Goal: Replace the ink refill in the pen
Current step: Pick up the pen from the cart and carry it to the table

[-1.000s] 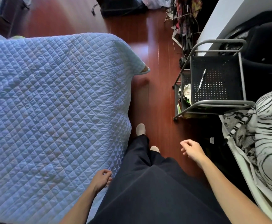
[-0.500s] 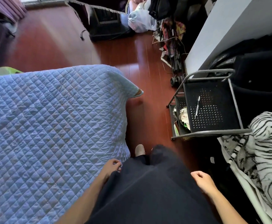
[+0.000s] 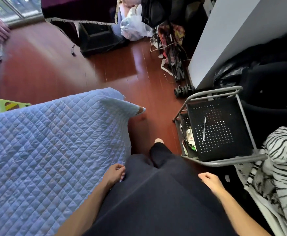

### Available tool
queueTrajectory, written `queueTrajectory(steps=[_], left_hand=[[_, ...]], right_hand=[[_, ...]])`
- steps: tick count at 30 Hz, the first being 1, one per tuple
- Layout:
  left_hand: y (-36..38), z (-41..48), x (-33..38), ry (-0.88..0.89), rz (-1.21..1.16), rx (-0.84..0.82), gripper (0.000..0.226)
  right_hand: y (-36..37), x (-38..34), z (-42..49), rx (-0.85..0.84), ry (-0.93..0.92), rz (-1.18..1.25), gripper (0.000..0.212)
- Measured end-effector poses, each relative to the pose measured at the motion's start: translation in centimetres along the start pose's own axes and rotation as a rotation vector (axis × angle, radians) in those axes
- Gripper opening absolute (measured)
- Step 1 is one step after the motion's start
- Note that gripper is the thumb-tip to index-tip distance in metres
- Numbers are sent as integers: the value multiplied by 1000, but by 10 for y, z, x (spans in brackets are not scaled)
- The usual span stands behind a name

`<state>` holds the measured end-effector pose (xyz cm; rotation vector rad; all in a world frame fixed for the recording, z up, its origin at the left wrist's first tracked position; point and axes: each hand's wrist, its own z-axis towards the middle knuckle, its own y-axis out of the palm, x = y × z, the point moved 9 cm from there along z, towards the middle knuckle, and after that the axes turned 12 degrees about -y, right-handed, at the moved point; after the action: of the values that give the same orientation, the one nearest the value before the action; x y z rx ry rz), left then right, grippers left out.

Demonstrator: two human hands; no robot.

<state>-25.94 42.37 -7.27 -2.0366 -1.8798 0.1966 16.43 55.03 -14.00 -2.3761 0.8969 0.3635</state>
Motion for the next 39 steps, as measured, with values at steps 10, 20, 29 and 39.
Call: queueTrajectory(steps=[10, 20, 29, 39], left_hand=[[-45, 18, 36, -48, 172, 39, 21], [-58, 60, 150, 40, 318, -26, 17], [-29, 80, 217, 43, 442, -79, 17], [15, 126, 209, -23, 526, -100, 21]], right_hand=[[-32, -145, 73, 56, -164, 148, 17], [-27, -105, 71, 219, 42, 290, 15], [-68, -86, 123, 451, 140, 350, 14], [-94, -76, 223, 534, 178, 291, 21]])
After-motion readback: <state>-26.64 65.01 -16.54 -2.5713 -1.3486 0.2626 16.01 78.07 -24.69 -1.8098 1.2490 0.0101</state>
